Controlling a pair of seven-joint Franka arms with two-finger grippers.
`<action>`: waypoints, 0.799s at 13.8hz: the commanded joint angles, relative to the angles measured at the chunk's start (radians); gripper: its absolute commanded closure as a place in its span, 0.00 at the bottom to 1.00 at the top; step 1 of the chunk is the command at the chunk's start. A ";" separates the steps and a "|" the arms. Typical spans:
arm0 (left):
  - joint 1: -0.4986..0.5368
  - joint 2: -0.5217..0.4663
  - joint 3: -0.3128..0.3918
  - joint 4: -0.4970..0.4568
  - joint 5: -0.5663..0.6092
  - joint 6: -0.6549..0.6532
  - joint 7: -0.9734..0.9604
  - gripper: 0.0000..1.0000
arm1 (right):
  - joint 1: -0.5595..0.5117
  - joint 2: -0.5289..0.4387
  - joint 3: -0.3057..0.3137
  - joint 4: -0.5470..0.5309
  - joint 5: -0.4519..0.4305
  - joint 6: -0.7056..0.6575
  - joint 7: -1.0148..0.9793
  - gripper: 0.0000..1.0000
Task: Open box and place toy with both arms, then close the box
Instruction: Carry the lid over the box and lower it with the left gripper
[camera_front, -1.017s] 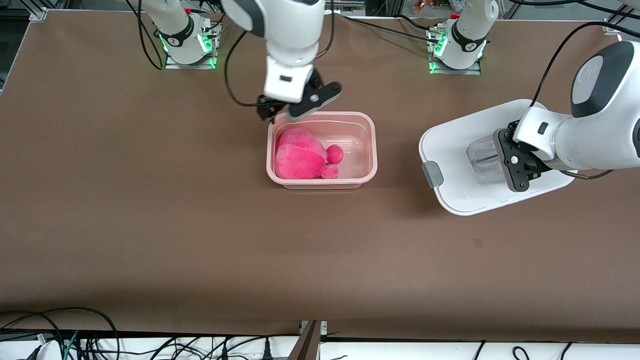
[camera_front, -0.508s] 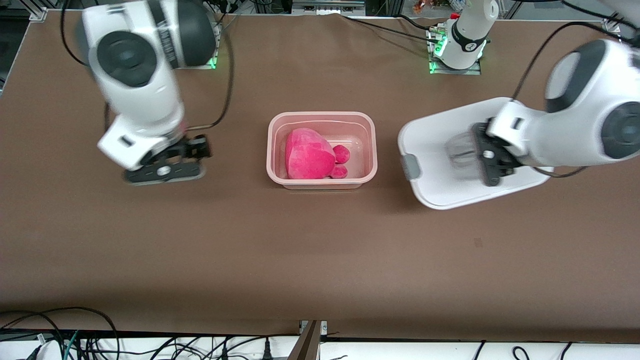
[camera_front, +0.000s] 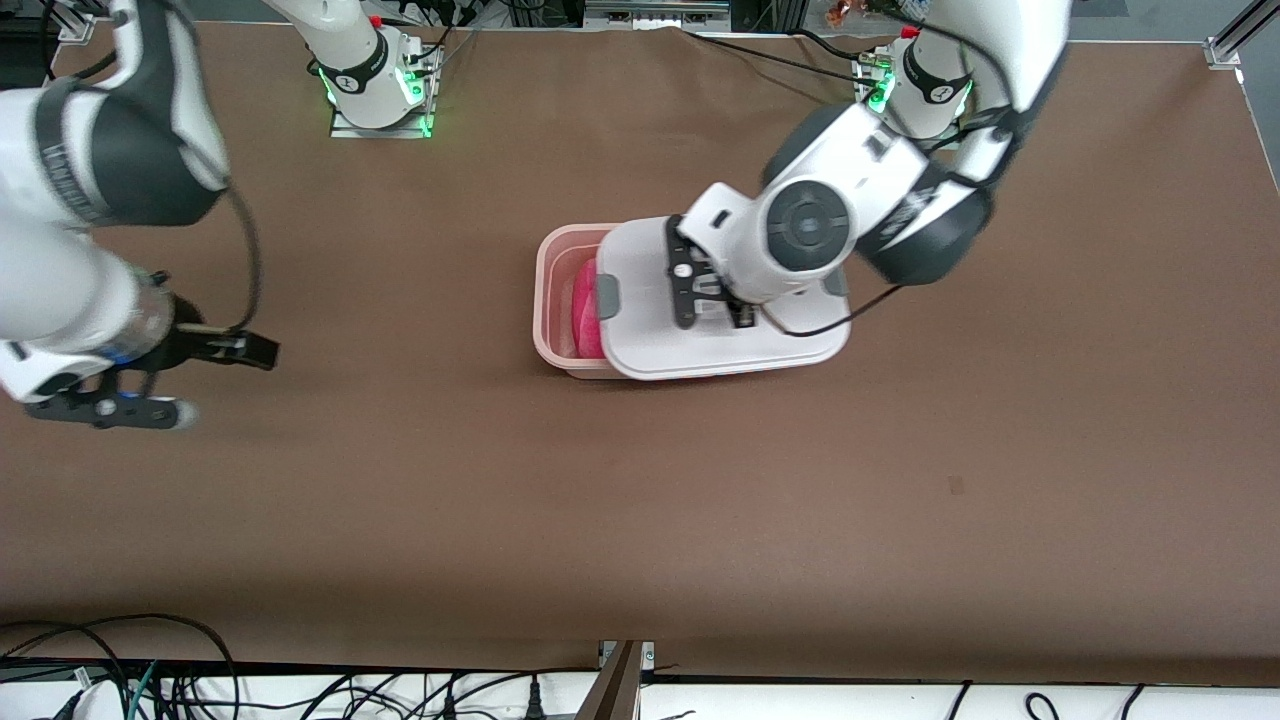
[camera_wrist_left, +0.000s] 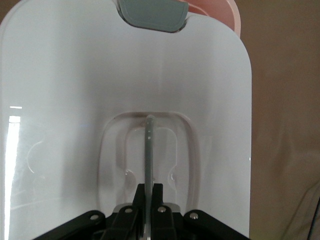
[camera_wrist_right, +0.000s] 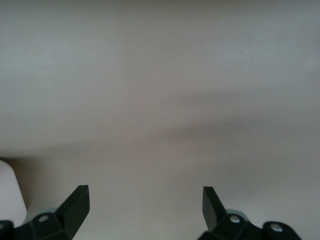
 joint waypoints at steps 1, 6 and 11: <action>-0.063 0.025 0.014 0.015 -0.020 0.055 -0.045 1.00 | -0.059 -0.071 0.011 -0.075 0.023 -0.015 -0.059 0.00; -0.110 0.072 0.017 0.008 0.010 0.173 -0.047 1.00 | -0.124 -0.269 -0.045 -0.331 0.038 0.008 -0.165 0.00; -0.146 0.091 0.014 0.003 0.066 0.188 -0.034 1.00 | -0.119 -0.347 -0.046 -0.435 0.037 0.066 -0.170 0.00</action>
